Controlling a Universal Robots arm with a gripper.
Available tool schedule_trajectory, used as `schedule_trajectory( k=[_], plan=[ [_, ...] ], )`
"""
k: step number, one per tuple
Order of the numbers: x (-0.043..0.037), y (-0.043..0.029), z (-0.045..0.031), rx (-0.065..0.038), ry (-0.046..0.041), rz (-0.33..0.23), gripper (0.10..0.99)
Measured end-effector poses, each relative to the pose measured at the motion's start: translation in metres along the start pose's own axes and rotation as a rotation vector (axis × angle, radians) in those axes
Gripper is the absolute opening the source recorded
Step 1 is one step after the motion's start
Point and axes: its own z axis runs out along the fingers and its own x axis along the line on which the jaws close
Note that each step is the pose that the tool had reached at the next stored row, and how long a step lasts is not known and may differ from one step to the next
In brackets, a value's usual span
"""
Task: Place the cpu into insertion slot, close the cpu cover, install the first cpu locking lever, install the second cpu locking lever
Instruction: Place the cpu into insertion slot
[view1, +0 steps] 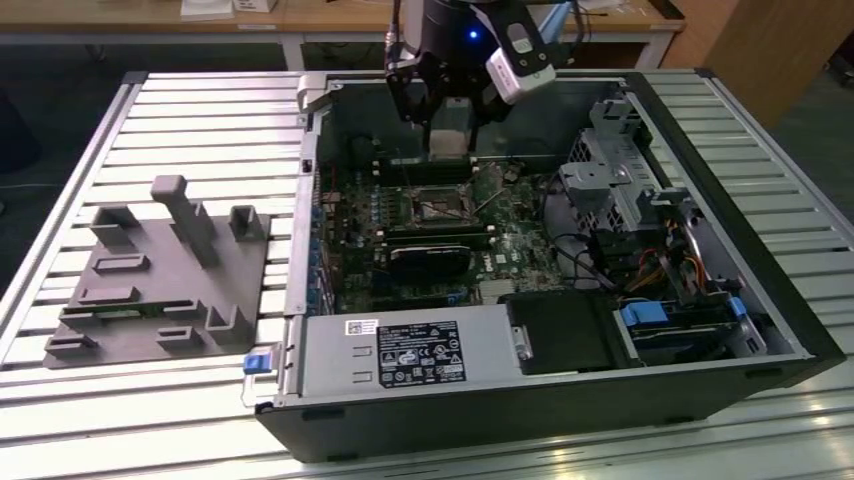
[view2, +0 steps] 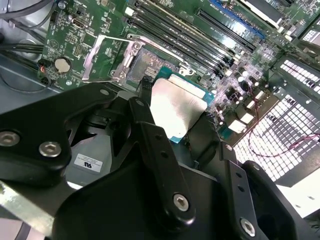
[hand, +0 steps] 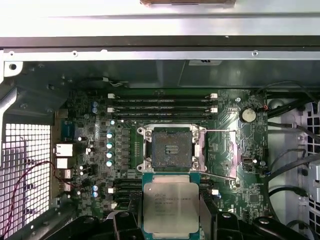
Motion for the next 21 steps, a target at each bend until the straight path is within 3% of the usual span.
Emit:
schedule_trajectory(
  k=[21],
  plan=[
    [-0.0002, -0.0005, 0.0089, 0.006, -0.0002, 0.0, 0.541]
  ],
)
